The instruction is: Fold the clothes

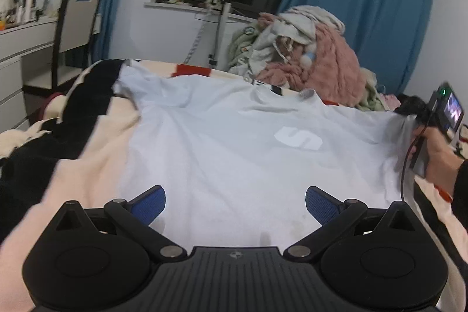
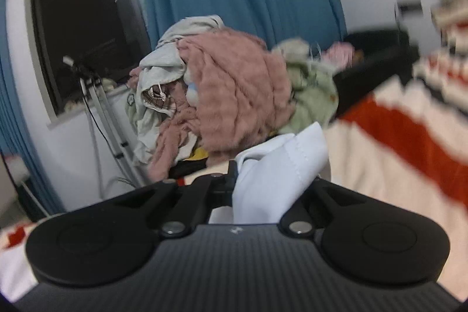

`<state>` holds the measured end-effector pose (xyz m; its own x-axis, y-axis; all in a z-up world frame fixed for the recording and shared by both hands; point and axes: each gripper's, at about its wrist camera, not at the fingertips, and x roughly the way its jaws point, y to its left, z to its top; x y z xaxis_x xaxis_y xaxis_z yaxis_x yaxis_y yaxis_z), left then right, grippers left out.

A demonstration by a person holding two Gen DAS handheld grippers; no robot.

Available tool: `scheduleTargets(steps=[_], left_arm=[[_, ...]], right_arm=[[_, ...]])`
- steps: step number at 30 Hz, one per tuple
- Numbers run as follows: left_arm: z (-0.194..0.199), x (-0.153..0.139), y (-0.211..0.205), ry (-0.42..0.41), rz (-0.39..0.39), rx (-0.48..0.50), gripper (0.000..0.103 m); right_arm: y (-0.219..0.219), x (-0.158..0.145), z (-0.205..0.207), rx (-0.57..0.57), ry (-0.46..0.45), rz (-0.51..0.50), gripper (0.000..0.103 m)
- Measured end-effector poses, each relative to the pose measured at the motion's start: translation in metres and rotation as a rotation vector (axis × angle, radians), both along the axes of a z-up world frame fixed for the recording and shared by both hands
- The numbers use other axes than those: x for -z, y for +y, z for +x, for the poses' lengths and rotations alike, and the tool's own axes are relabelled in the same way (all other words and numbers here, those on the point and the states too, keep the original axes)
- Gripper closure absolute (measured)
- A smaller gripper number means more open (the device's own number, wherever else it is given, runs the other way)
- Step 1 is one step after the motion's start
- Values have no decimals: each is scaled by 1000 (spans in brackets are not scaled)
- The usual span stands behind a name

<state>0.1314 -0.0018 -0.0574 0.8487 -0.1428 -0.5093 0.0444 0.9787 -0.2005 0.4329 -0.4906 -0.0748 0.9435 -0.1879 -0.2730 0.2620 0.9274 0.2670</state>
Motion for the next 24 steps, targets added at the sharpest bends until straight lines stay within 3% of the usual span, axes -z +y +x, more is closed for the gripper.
scheduleTargets(steps=[3, 7, 10, 13, 18, 22, 24], left_arm=[[-12, -9, 16, -36, -5, -57, 0], [-18, -20, 46, -39, -48, -132, 0], [-15, -22, 66, -30, -66, -188, 0], [-10, -21, 78, -26, -62, -219, 0], [13, -3, 85, -19, -37, -252, 0], [35, 13, 87, 22, -67, -256, 1], [41, 19, 84, 32, -58, -247, 1]], right_arm=[[51, -38, -3, 5, -3, -154, 97], [131, -63, -13, -47, -5, -302, 97], [201, -59, -9, -123, 21, -410, 97], [269, -31, 5, -186, 82, -505, 97], [347, 31, 26, -300, 184, -522, 96], [360, 54, 32, -320, 235, -482, 92], [353, 52, 29, -366, 222, -422, 66]])
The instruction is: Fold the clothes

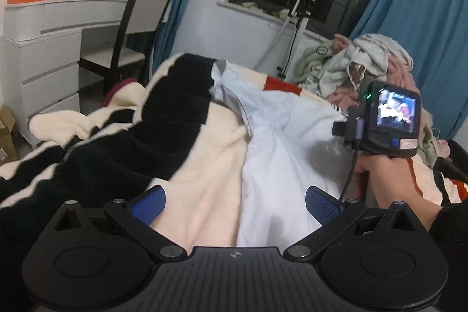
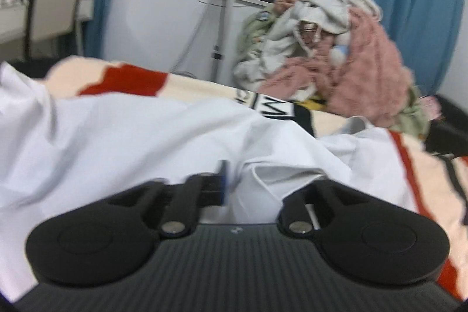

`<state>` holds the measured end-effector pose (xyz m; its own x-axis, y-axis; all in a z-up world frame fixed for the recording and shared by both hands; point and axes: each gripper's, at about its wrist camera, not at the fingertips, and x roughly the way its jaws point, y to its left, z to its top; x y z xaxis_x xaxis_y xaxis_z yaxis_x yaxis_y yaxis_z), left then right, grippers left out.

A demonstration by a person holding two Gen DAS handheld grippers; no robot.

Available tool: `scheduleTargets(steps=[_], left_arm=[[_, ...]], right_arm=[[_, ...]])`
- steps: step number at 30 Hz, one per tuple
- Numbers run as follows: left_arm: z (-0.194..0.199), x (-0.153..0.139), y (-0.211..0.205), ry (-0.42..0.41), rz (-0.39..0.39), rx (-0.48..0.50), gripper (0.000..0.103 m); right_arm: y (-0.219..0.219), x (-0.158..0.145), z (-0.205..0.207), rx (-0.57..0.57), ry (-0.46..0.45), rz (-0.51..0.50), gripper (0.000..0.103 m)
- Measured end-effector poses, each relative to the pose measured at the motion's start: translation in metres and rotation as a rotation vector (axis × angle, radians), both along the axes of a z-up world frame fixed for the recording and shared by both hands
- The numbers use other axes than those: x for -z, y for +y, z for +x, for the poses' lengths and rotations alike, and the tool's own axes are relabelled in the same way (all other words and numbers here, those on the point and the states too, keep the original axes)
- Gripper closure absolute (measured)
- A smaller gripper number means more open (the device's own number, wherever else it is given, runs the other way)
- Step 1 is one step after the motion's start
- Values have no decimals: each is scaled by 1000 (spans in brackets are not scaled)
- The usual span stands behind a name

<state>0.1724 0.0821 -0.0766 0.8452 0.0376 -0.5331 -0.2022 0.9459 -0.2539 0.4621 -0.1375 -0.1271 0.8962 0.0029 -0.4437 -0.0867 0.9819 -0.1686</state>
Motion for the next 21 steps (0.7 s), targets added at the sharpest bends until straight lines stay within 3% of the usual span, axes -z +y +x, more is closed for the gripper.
scheduleTargets(steps=[1, 2, 8, 11, 16, 21], left_arm=[[2, 1, -2, 2, 9, 6, 1], [3, 1, -5, -2, 20, 10, 1], [-1, -4, -16, -34, 68, 14, 1], [-7, -10, -18, -48, 61, 21, 1], [-28, -26, -30, -67, 85, 69, 1], [-74, -46, -49, -104, 115, 137, 0]], right_arm=[[-1, -3, -4, -27, 0, 39, 33], [-6, -8, -8, -60, 5, 88, 17], [-30, -53, -73, -147, -26, 224, 19], [-57, -77, -134, -141, -71, 318, 19], [-93, -109, -261, -124, -126, 341, 19], [-117, -114, -390, -113, -190, 328, 19]])
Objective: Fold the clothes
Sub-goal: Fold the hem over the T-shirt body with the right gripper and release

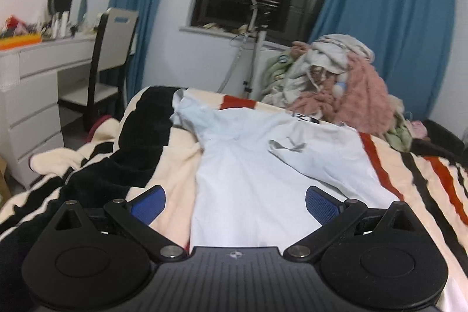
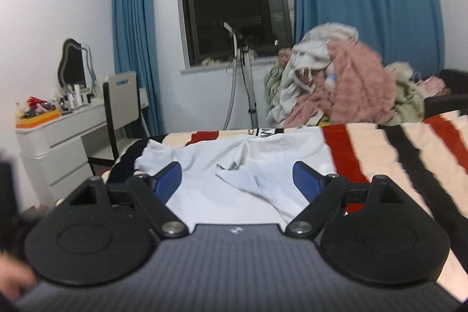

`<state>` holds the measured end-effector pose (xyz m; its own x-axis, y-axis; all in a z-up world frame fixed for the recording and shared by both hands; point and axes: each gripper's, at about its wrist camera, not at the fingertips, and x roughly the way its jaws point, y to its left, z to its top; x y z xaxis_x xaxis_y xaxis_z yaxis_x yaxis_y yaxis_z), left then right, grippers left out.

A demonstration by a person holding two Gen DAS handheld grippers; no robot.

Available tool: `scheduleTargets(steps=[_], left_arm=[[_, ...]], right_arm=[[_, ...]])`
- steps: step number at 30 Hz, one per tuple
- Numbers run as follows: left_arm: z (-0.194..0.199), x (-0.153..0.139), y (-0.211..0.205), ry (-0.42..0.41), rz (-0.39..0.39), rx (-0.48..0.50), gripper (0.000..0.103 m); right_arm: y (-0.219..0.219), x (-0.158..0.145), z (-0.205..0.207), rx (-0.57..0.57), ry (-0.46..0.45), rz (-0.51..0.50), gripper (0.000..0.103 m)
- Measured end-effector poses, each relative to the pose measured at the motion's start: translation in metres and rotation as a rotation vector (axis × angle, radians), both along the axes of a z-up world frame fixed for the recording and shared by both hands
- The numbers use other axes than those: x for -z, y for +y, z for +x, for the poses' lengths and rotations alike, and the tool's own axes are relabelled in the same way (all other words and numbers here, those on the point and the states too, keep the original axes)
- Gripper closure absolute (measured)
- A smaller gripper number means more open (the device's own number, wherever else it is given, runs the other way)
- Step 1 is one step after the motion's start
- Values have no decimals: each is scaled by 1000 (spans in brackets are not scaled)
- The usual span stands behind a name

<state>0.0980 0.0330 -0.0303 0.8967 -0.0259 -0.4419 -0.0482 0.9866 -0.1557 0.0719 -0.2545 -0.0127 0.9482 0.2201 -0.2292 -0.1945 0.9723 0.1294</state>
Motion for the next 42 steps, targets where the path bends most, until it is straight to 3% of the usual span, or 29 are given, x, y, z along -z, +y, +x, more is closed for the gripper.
scheduleTargets(steps=[4, 10, 16, 23, 29, 36, 42], left_arm=[[-33, -7, -22, -31, 52, 44, 0], [-52, -7, -53, -71, 130, 106, 1], [-67, 8, -71, 10, 129, 164, 2], [-78, 13, -108, 107, 93, 281, 8], [-90, 7, -188, 179, 58, 417, 29], [-100, 12, -289, 253, -38, 646, 54], [-121, 43, -332, 276, 99, 728, 54]], right_arm=[[-8, 15, -66, 6, -38, -24, 19], [-15, 9, -72, 46, -91, -45, 19], [-62, -1, -65, 149, -68, 80, 19], [-151, -9, -74, 388, -109, 219, 19], [-199, 4, -80, 539, -114, 313, 18], [-216, 13, -101, 734, -229, 337, 18], [-245, 31, -111, 825, -237, 469, 17]])
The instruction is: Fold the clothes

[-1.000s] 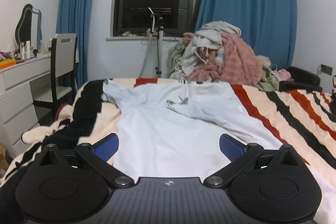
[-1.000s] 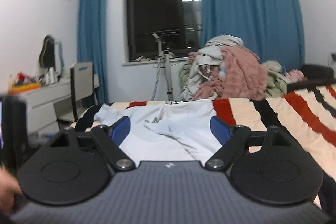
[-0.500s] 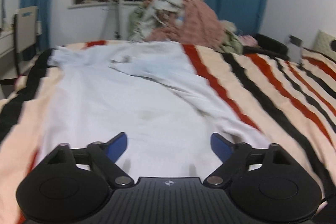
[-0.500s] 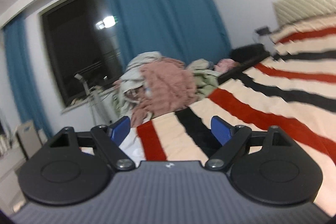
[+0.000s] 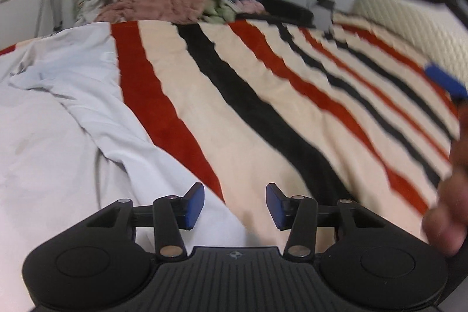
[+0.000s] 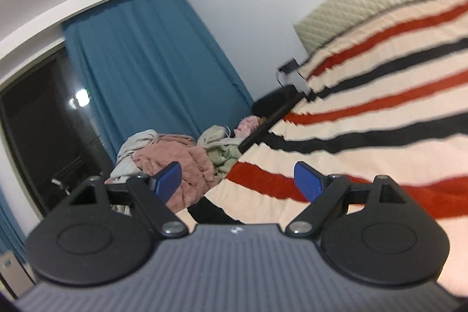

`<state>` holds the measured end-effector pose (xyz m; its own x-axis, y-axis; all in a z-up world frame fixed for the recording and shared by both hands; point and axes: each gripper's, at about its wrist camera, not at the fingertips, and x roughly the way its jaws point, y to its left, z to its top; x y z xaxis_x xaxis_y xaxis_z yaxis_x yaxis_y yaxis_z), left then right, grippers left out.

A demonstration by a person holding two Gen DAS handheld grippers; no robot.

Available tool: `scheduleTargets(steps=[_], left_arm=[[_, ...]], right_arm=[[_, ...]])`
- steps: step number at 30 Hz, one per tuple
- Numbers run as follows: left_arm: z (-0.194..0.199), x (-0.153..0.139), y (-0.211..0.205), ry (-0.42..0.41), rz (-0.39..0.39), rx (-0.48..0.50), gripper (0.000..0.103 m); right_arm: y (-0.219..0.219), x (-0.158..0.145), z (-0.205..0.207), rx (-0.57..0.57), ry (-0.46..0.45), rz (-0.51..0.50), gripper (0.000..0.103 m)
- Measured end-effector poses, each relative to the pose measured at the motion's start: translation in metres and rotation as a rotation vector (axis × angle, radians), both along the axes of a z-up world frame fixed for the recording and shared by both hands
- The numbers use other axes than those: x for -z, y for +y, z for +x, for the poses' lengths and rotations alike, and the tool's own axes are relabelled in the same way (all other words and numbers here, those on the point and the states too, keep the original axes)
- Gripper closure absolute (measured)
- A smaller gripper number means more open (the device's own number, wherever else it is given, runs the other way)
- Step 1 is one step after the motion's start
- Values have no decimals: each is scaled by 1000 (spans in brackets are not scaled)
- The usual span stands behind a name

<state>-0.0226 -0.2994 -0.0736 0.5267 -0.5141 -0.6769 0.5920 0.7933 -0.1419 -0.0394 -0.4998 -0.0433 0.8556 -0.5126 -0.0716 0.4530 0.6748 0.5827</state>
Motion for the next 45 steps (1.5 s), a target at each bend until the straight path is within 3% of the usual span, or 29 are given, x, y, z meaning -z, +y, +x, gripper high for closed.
scheduleTargets(steps=[3, 5, 7, 11, 17, 23, 27, 32, 35, 37, 38, 42, 45], left_arm=[[-3, 21, -4, 20, 34, 30, 54], [-1, 33, -4, 36, 42, 35, 60], [7, 40, 1, 48, 42, 13, 100], [16, 29, 33, 43, -65, -94, 101], [0, -16, 116, 38, -316, -189, 101], [-24, -33, 208, 97, -414, -297, 102], [-21, -4, 252, 245, -399, -418, 102], [-3, 15, 270, 299, -351, -486, 101], [3, 13, 270, 293, -350, -468, 86], [4, 13, 265, 281, -339, -459, 58], [8, 14, 261, 272, -333, -453, 55], [20, 20, 237, 271, -264, -411, 50], [30, 29, 219, 288, -201, -365, 57]], right_arm=[[-3, 5, 4, -22, 6, 33, 16], [0, 6, 7, -35, 19, 25, 16], [3, 6, 10, -50, 28, 14, 16], [7, 4, 6, -69, 22, 26, 16], [18, -3, 1, -102, -9, -9, 16], [39, -8, 7, -186, 14, -61, 17], [58, -12, 14, -256, 41, -98, 17], [82, -14, 25, -349, 102, -161, 17], [93, -13, 31, -391, 134, -190, 17], [96, -12, 33, -414, 149, -197, 17], [98, -12, 35, -424, 156, -199, 17], [104, -9, 40, -464, 185, -203, 17], [107, -8, 42, -486, 202, -208, 17]])
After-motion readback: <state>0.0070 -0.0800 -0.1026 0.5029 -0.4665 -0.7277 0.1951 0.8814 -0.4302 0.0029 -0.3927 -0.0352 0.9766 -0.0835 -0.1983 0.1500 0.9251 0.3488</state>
